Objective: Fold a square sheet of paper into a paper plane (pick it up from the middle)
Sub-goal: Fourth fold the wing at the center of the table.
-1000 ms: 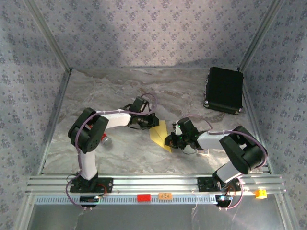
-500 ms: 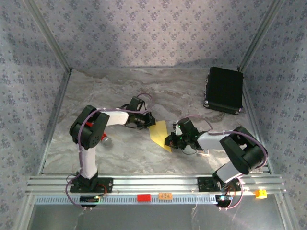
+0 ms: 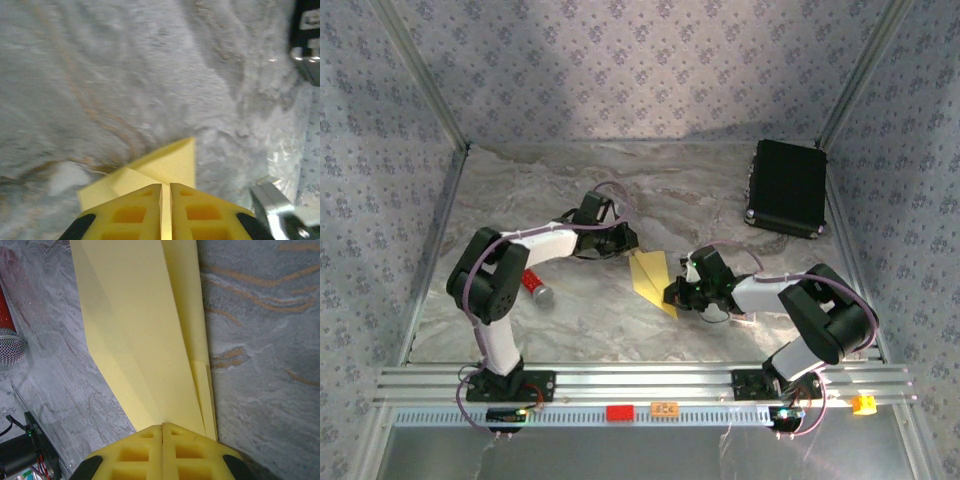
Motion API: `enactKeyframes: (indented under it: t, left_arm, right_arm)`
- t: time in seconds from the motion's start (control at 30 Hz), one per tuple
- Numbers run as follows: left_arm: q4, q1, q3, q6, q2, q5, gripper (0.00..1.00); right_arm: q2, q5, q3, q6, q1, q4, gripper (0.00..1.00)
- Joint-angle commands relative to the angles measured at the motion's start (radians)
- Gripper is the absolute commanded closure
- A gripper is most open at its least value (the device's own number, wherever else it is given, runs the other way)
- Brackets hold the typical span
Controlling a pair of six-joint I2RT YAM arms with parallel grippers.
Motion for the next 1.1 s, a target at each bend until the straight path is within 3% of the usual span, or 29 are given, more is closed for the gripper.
enactKeyframes:
  t: [0.0, 0.33, 0.6, 0.83, 0.93, 1.07]
  left_arm:
    - [-0.023, -0.057, -0.018, 0.006, -0.031, -0.016, 0.88]
    - [0.051, -0.177, -0.033, -0.039, 0.080, 0.012, 0.89]
    - [0.053, -0.180, -0.050, -0.049, 0.131, -0.008, 0.90]
    - [0.038, -0.178, -0.070, -0.054, 0.129, -0.021, 0.91]
    - [0.059, -0.176, -0.083, -0.072, 0.126, -0.019, 0.91]
    - [0.066, -0.174, -0.083, -0.077, 0.122, -0.016, 0.91]
  right_arm:
    - [0.011, 0.054, -0.039, 0.010, 0.000, -0.123, 0.97]
    - [-0.013, 0.050, -0.041, 0.014, 0.001, -0.112, 0.96]
    - [-0.093, 0.024, -0.058, 0.033, 0.000, -0.047, 0.93]
    - [-0.284, 0.080, -0.075, 0.069, -0.017, -0.236, 0.84]
    - [-0.340, 0.062, -0.109, 0.093, -0.029, -0.259, 0.76]
    - [-0.371, 0.017, -0.135, 0.109, -0.027, -0.268, 0.74]
